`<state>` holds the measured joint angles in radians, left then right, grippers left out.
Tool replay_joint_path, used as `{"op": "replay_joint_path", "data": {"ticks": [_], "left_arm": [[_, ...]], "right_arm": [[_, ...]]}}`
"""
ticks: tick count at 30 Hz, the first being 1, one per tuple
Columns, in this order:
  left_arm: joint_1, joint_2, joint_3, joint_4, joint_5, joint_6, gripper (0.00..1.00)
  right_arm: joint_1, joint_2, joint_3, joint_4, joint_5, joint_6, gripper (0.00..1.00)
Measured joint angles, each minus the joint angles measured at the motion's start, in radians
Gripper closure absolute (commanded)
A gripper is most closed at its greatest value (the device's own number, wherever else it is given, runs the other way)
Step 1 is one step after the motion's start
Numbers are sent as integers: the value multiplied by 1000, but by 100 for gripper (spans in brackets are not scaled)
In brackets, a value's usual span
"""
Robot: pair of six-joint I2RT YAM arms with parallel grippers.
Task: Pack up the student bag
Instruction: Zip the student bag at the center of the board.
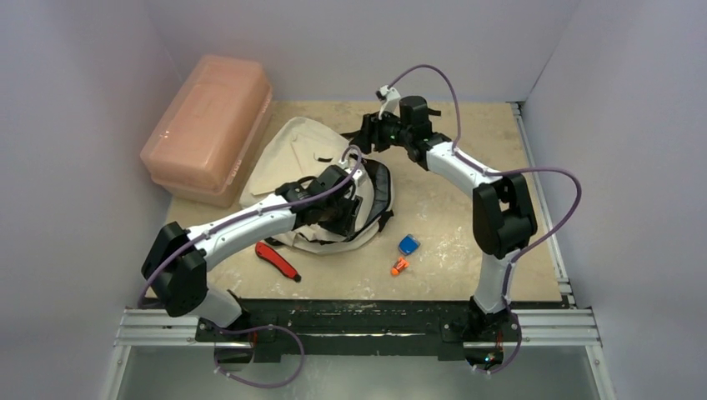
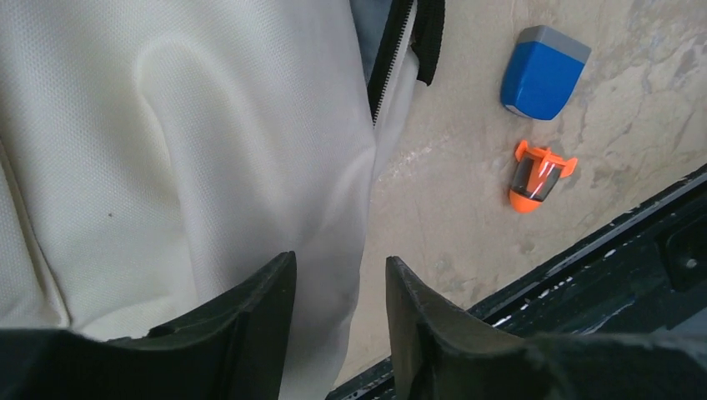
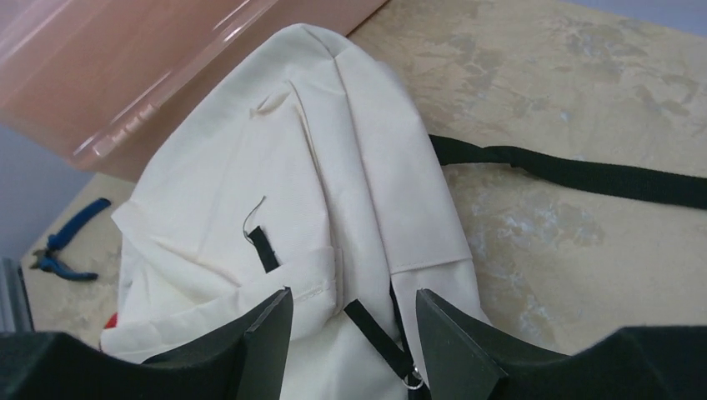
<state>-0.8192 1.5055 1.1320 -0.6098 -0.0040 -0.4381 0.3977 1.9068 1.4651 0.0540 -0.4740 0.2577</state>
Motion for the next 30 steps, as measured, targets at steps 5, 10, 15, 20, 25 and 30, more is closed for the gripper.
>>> {"op": "replay_joint_path", "data": {"ticks": [5,10,15,20,25,30], "left_arm": [[17,-93,-18,-1,13,-14,39],[108,-246,-31,-10,24,-16,36],[193,-329,-33,-20,39,-16,34],[216,-356,-35,-38,61,-16,33],[222,-356,-39,-45,90,-15,33],[240,-356,-48,-58,109,-11,32]], "right_arm": [[17,77,65,-42,-54,-136,46],[15,146,135,-119,-90,-267,47],[18,154,140,-167,-114,-377,43],[35,154,140,-188,-90,-470,42],[45,154,140,-208,-63,-550,45],[47,178,175,-251,-69,-615,49]]}}
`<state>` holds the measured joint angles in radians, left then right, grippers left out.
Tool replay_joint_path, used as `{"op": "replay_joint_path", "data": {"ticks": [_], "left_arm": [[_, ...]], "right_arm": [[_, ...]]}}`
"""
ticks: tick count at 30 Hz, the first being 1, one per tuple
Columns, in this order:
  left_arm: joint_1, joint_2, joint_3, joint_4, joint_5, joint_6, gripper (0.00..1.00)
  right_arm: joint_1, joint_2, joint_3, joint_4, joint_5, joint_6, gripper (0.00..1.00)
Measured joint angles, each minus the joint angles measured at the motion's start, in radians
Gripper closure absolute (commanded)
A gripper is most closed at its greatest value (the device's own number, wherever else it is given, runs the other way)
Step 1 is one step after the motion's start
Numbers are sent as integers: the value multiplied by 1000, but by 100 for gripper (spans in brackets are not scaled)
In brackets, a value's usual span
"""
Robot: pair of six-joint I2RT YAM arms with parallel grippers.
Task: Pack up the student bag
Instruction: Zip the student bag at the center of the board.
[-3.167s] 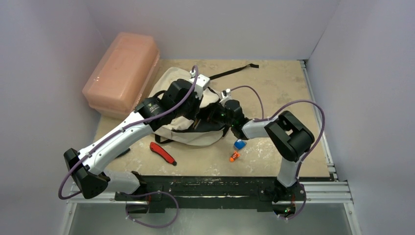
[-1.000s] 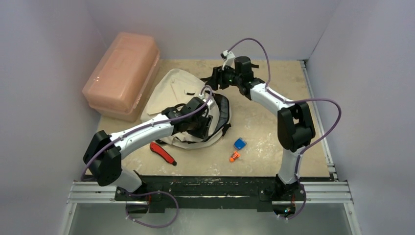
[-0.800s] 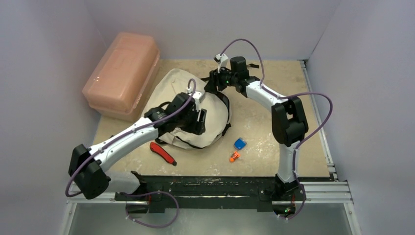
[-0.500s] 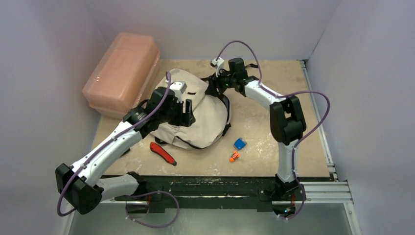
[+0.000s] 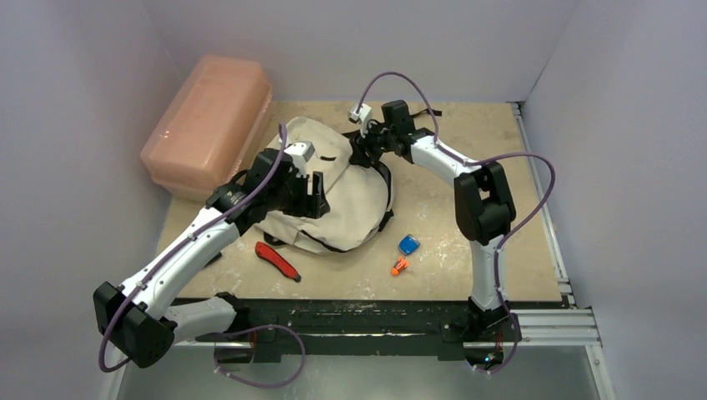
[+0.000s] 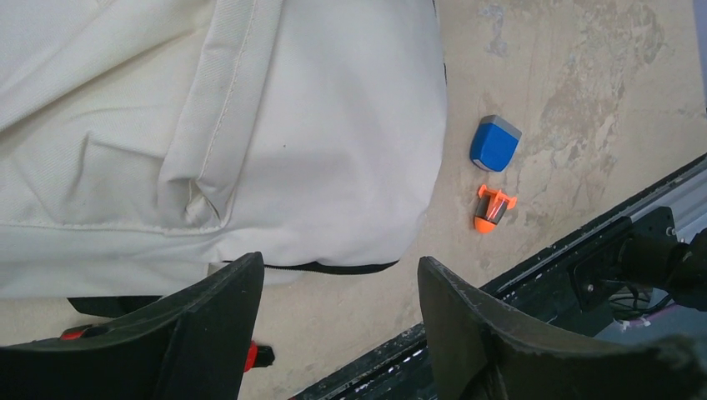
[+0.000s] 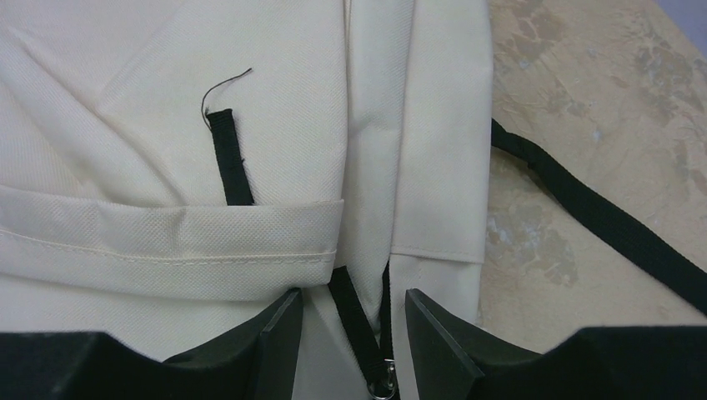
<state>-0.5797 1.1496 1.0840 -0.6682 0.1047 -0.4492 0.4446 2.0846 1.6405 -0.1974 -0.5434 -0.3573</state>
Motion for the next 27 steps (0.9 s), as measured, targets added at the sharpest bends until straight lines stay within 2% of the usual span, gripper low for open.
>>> {"op": "replay_joint_path", "data": {"ticks": [6,11,15,19,27], "left_arm": [[39,-9,0,-8,15,23,31],[65,-10,0,-8,36,27,31],[85,-5,0,-8,58,26,31],[102,6,0,-7,75,26,32],[115,74,19,14,124,-26,32]], "right_arm": [[0,68,58,-43,-23,-37,61],[0,112,96,-72,-19,-47,87],[1,116,100,-70,29,-26,100],[2,82,53,-22,83,14,100],[1,-125,-146,125,142,185,100]]}}
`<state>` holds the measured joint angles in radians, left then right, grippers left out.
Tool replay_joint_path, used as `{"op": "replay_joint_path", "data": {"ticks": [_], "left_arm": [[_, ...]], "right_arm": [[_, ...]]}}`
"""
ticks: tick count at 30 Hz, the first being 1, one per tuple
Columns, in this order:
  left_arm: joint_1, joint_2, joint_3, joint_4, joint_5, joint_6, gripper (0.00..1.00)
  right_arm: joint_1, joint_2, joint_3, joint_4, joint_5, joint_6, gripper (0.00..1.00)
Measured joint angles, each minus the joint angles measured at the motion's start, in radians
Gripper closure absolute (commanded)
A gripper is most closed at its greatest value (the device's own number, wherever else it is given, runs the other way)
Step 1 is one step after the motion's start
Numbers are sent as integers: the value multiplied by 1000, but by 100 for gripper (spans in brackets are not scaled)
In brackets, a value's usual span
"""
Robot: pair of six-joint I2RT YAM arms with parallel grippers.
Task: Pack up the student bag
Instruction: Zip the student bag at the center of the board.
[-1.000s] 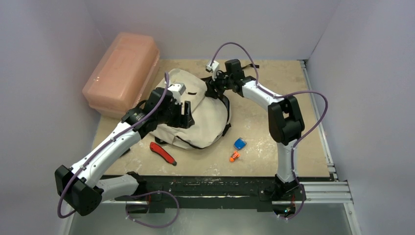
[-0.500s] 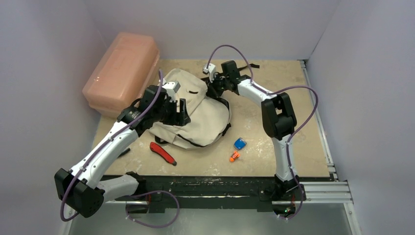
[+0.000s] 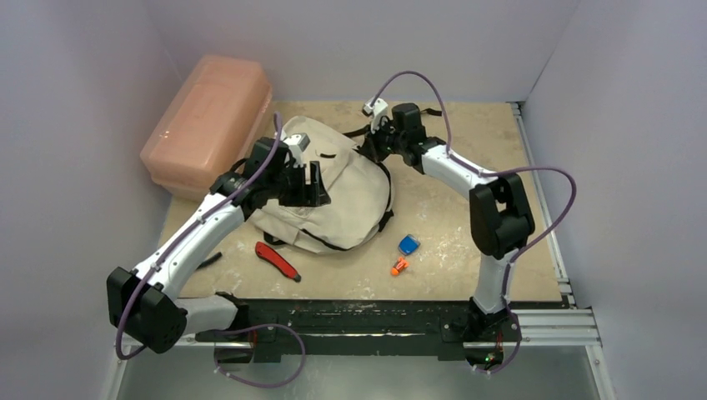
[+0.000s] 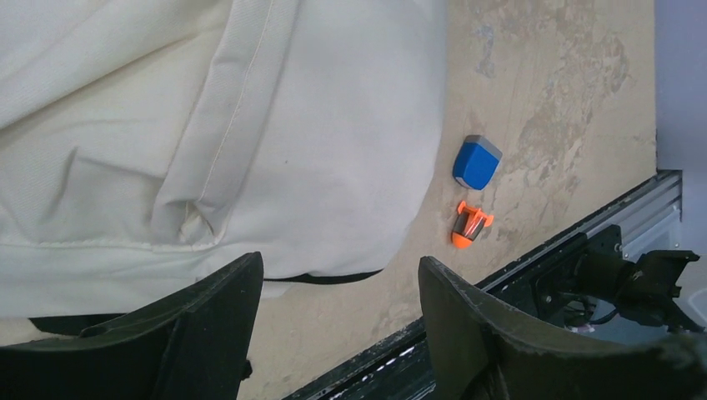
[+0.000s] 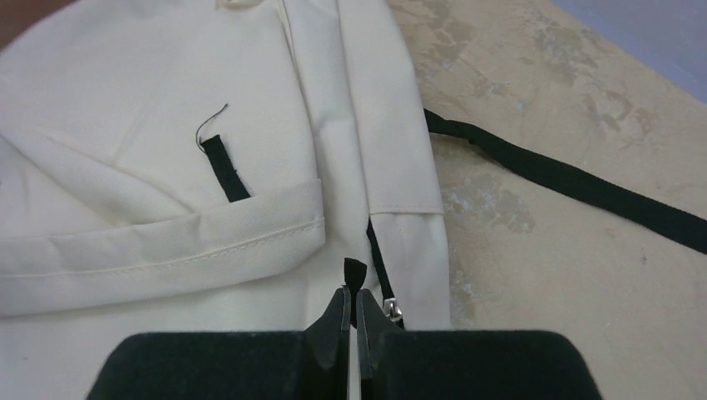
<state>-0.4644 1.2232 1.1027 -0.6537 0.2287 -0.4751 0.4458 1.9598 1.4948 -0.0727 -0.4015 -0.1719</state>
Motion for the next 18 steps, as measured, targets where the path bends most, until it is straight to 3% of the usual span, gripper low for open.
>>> {"op": "replay_joint_path", "data": {"ticks": [4,13,15,18], "left_arm": [[0,101,69,23,20,-62,30],[0,486,441,28,-49,-48,28],[0,560,513,23,-81,-20,34],[1,682,615,12,-117,10,51]], "right_arm": [[-2,-91,-118,106,13,135,100],[-2,-148,-302,316,82,421,100],[-2,-159,-331,364,105,471,100],[-2,-188,-385,420,159,552,100]]}}
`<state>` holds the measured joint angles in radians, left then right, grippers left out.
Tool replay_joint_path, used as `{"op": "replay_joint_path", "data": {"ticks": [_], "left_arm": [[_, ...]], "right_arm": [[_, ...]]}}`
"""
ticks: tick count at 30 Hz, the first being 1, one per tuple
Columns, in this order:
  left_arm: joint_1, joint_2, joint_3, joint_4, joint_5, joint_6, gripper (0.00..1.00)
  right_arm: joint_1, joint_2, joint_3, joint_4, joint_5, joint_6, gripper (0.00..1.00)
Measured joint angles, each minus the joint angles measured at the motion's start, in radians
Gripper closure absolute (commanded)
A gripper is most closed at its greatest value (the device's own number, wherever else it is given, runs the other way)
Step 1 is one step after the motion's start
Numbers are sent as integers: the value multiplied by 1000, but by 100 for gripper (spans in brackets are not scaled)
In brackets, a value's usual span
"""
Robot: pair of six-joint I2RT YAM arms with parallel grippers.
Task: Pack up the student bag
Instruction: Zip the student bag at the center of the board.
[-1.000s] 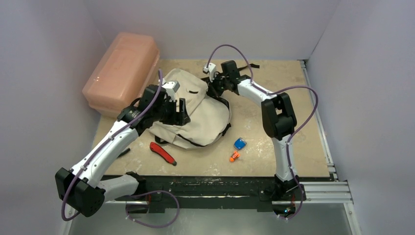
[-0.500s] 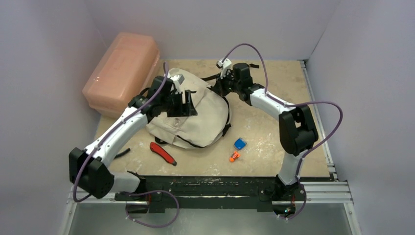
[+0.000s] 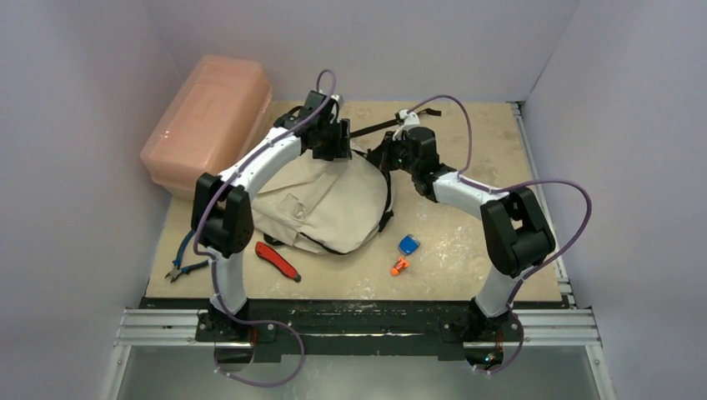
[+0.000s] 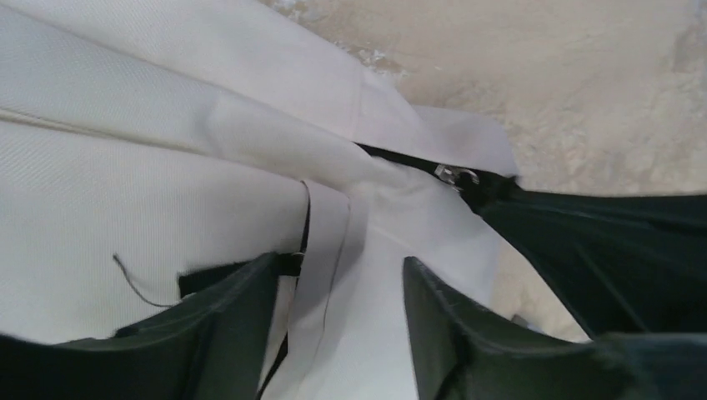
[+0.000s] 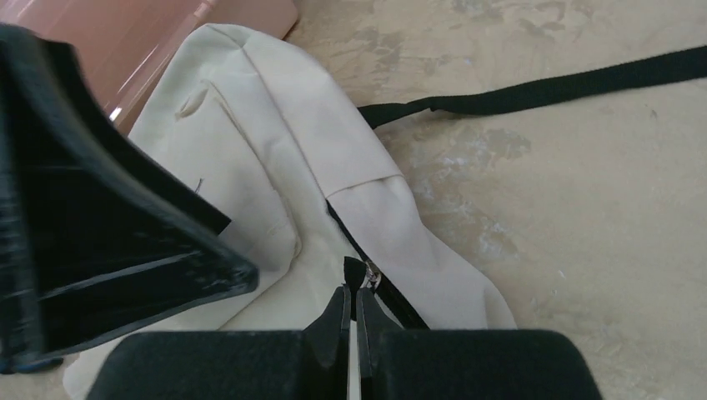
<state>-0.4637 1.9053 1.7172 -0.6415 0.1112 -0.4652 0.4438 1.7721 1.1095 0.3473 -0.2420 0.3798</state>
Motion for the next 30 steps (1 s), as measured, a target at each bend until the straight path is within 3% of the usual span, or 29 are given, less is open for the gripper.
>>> {"op": "replay_joint_path", "data": {"ticks": [4,9,16,26,27,30], "left_arm": [[1,122,56,-15,-47,10,75],[6,143,65,-23,-53,-13,100],[31,148,67,-10,7,-62,100],[40,148,67,-2,79,-97,100],[41,148,67,-1,88,-96,97],[46,148,67,-1,126,-94,70]], "right_arm": [[-2,-55,-81,53,84,122,100],[-26,-160,-262,135,187,326,100],[-79,-324,-461,119,260,517,100],[-72,-639,-697,-4,253,463,100],[-71,-648,-709,-18,242,443,100],[-71,-639,-716,-52,181,386,100]]}}
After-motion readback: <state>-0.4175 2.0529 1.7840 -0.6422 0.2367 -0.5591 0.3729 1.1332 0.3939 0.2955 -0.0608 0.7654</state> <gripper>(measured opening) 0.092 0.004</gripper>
